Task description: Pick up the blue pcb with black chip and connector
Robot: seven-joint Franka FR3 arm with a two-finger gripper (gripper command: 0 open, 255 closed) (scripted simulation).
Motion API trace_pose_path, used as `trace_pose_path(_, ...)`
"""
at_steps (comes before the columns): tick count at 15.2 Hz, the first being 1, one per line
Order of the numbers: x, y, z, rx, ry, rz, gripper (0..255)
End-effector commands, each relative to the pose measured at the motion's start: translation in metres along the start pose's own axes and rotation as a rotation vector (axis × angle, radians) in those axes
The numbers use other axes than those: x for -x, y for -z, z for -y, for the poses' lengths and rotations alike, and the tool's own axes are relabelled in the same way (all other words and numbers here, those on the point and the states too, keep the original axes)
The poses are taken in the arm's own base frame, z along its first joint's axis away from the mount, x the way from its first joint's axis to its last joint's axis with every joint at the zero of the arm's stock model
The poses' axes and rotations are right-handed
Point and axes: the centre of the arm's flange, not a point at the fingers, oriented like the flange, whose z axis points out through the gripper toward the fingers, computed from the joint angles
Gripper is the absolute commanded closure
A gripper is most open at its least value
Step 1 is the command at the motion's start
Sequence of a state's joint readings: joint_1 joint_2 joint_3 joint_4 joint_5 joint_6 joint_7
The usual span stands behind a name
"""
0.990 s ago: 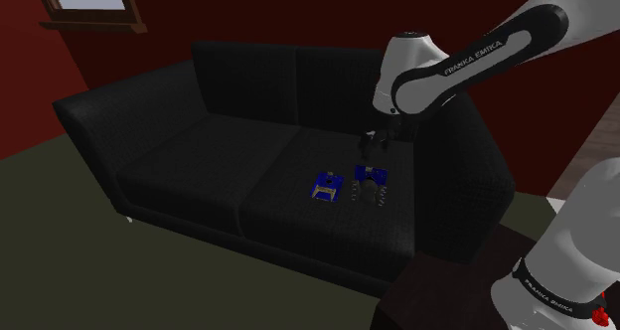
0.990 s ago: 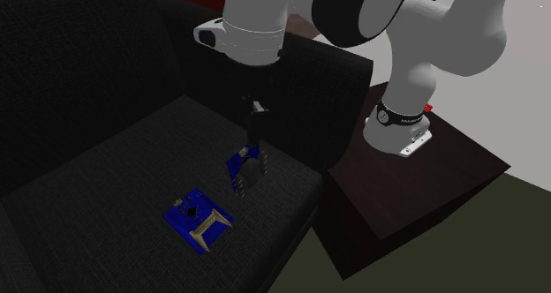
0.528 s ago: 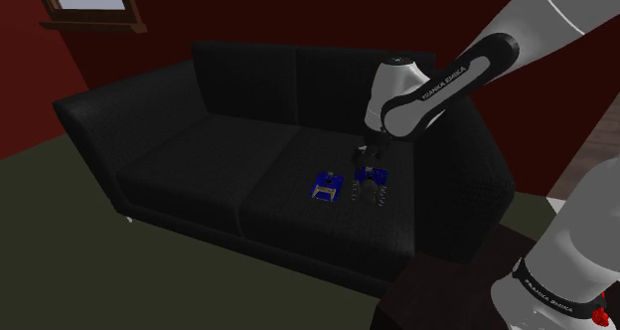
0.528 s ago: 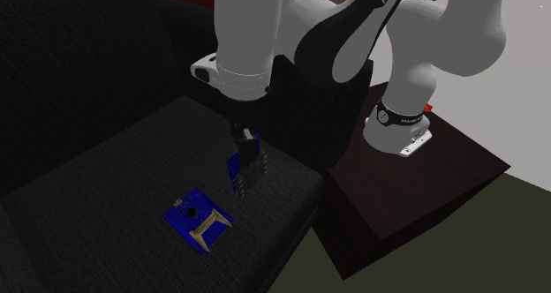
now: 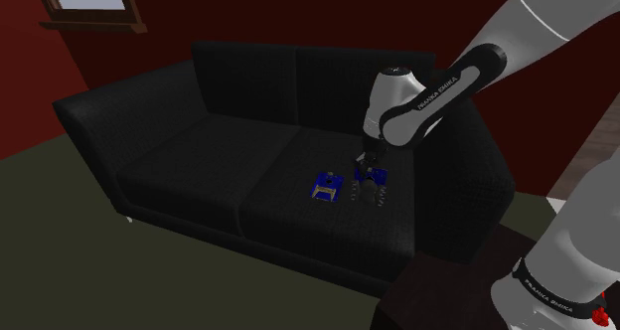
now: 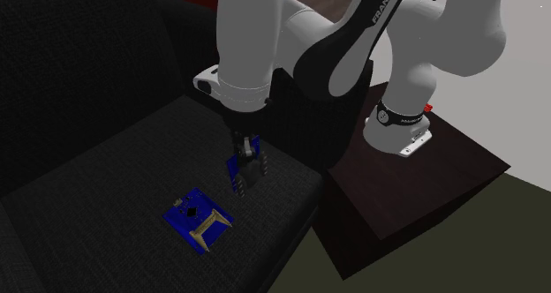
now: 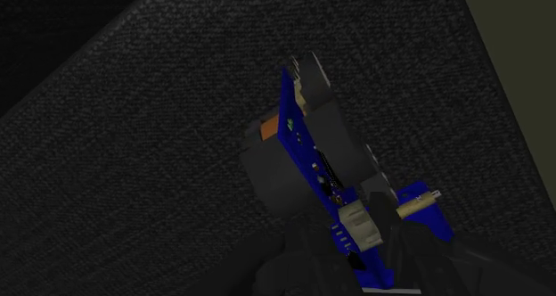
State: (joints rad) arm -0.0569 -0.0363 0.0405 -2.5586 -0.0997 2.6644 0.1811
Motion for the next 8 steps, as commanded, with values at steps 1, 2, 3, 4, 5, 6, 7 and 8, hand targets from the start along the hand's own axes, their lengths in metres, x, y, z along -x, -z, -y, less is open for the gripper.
trace_pose_path(1,0.0001,-0.0004,0.0000,0.000,0.000,0.000,255)
trace_pose_path(2,0.0001,-0.0003,0.0000,0.000,0.000,0.000,255)
trace_pose_path(3,0.0001,-0.0003,0.0000,0.000,0.000,0.000,255)
trace_pose_path(4,0.0001,-0.0003,0.0000,0.000,0.000,0.000,255)
trace_pose_path(5,0.0001,-0.0003,0.0000,0.000,0.000,0.000,255)
trace_pose_path(6,0.0001,-0.0003,0.0001,0.000,0.000,0.000,255)
trace_pose_path(7,0.0005,-0.0012,-0.0001,0.000,0.000,0.000,255)
trace_pose_path(8,-0.0002,0.0040,-0.0003,0.000,0.000,0.000,255)
